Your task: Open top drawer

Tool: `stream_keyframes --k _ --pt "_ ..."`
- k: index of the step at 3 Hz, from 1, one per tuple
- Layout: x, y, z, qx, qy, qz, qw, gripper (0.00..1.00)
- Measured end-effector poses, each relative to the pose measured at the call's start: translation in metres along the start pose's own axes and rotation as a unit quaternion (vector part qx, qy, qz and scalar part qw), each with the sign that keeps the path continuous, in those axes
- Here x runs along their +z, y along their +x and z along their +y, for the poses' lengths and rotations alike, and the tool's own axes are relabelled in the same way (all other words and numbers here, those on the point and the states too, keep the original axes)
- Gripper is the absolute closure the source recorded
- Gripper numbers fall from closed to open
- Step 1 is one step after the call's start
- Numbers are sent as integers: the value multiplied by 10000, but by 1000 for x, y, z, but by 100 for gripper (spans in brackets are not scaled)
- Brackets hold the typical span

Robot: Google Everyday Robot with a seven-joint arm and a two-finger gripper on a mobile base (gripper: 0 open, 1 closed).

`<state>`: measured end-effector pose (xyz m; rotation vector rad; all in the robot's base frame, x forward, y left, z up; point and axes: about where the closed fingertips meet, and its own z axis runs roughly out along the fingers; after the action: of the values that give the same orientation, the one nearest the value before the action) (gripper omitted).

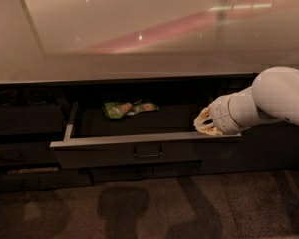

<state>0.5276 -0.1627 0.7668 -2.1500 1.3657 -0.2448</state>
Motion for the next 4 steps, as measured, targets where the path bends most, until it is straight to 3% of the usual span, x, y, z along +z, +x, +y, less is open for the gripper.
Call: stream_keyframes --k 1,3,4 --pt "29 31 6 262 -254 -15 9993 100" --pt "91 94 18 740 -792 -2 9941 100" --pt "91 94 18 745 -791 -4 9941 100"
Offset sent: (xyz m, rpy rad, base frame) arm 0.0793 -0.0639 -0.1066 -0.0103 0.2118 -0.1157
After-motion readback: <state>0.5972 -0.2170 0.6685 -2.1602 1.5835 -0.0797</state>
